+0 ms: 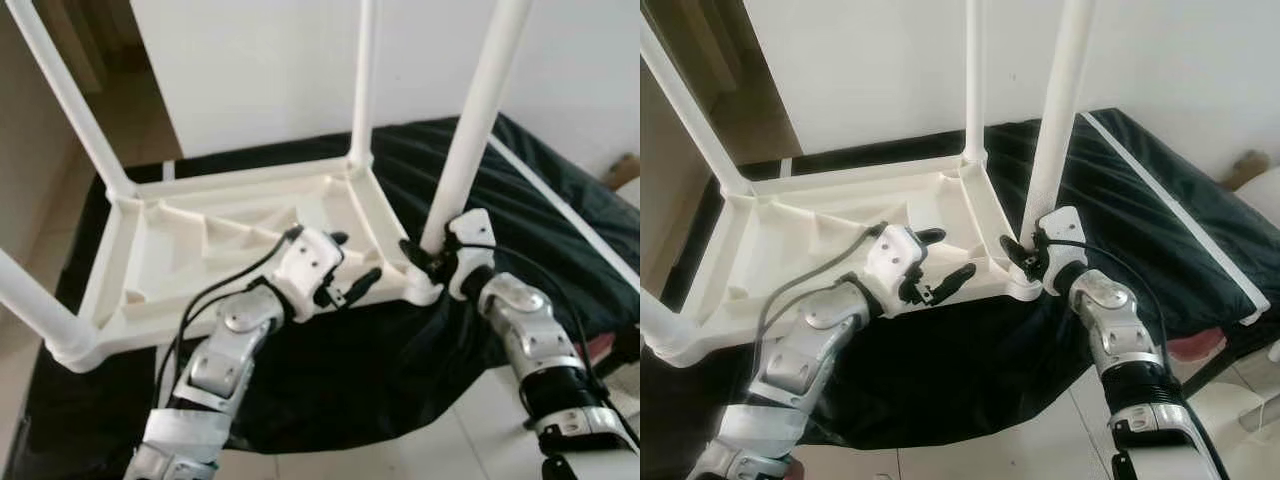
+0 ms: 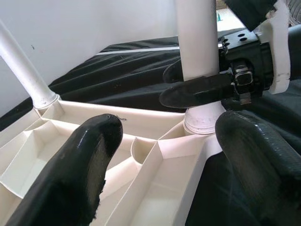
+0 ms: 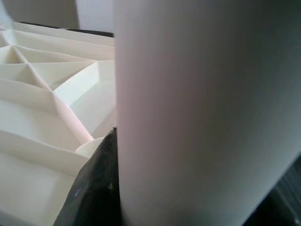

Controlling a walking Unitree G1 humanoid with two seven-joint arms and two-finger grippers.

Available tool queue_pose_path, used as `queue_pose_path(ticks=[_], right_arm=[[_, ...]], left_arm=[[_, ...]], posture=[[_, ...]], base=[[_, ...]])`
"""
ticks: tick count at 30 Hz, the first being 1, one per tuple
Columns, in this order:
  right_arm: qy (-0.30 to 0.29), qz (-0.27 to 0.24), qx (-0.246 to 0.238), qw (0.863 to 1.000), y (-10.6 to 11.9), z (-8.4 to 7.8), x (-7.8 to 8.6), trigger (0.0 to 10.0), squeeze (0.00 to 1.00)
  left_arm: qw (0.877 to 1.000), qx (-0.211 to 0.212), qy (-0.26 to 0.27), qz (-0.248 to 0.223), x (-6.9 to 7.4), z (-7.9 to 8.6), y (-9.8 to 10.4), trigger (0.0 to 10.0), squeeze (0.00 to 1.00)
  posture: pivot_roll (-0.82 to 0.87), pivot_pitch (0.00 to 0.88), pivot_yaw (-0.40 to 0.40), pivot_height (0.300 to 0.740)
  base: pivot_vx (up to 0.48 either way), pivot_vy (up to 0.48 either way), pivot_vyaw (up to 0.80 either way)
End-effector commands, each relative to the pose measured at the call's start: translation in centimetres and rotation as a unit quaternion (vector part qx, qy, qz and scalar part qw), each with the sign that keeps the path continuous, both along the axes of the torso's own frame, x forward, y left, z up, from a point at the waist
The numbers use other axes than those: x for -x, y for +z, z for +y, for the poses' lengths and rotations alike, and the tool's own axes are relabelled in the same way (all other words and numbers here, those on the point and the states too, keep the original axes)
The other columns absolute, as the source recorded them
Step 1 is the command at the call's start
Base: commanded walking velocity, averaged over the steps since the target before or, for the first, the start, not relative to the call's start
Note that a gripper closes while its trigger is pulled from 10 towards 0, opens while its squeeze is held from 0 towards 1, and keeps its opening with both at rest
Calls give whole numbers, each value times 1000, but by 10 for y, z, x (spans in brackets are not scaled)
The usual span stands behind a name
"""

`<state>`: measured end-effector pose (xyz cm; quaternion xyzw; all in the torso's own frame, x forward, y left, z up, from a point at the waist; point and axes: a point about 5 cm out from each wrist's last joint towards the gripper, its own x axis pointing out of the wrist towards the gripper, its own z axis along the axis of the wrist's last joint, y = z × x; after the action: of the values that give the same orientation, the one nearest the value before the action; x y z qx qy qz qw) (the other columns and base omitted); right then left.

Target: Building children table

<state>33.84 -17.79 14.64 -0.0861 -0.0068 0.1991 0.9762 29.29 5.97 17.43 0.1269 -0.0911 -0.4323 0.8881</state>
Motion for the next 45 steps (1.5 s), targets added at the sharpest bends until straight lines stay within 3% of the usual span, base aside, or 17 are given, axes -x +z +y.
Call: queue_pose_path(ticks=[1,12,15,16,18,19,21,22,23,25,28,31,35,38,39,45], right_arm=[[-61,34,18,997,-18,-9,3,10000,0],[-145,21,-24,989,-7,7,7,10000,0],[-252,23,-60,966,-10,17,12,10000,0],[-252,23,-60,966,-10,17,12,10000,0],[-307,26,-85,948,-14,19,15,10000,0],[-307,26,-85,948,-14,19,15,10000,0],[-361,25,-101,927,-15,21,17,10000,0],[-361,25,-101,927,-15,21,17,10000,0],[-384,27,-105,917,-15,22,18,10000,0],[-384,27,-105,917,-15,22,18,10000,0],[-362,13,-85,928,-9,32,17,10000,0],[-362,12,-86,928,-9,33,18,10000,0],[-359,-27,-66,931,-3,37,18,10000,0],[-344,-29,-82,935,-1,40,18,10000,0],[-334,-34,-96,937,1,41,18,10000,1000],[-318,-50,-103,941,5,40,20,10000,1000]], left_arm=[[1000,3,4,-1,1,-2,-1,10000,0],[1000,6,-4,7,4,-5,-3,10000,0],[1000,6,-5,9,4,-5,-4,10000,0],[1000,6,-5,9,4,-5,-4,10000,0],[1000,7,-6,9,4,-6,-4,10000,0],[1000,7,-6,9,4,-6,-4,10000,0],[1000,8,-5,8,4,-6,-4,10000,0],[1000,8,-5,8,4,-6,-4,10000,0],[1000,8,-5,8,3,-6,-4,10000,0],[1000,8,-5,8,3,-6,-4,10000,0],[1000,8,-5,5,3,-7,-3,10000,0],[1000,7,-2,3,2,-6,-3,10000,0],[1000,10,1,2,1,-4,-1,10000,0],[1000,9,0,1,1,-5,-2,10000,0],[1000,10,-1,1,1,-5,-1,10000,0],[1000,11,-1,1,2,-6,-1,10000,0]], posture=[[-8,0,39,740],[-20,6,44,740],[-21,0,39,740],[-21,0,39,740],[-20,0,36,740],[-20,0,36,740],[-19,0,34,740],[-19,0,34,740],[-18,0,35,740],[-18,0,35,740],[-13,0,27,740],[-11,0,26,740],[-10,0,26,740],[-10,0,26,740],[-10,0,27,740],[-10,0,27,740]], base=[[0,0,0],[0,0,0],[0,0,0],[0,0,0],[0,0,0],[0,0,0],[0,0,0],[0,0,0],[0,0,0],[0,0,0],[0,0,0],[0,0,0],[0,0,0],[0,0,0],[0,0,0],[0,0,0]])
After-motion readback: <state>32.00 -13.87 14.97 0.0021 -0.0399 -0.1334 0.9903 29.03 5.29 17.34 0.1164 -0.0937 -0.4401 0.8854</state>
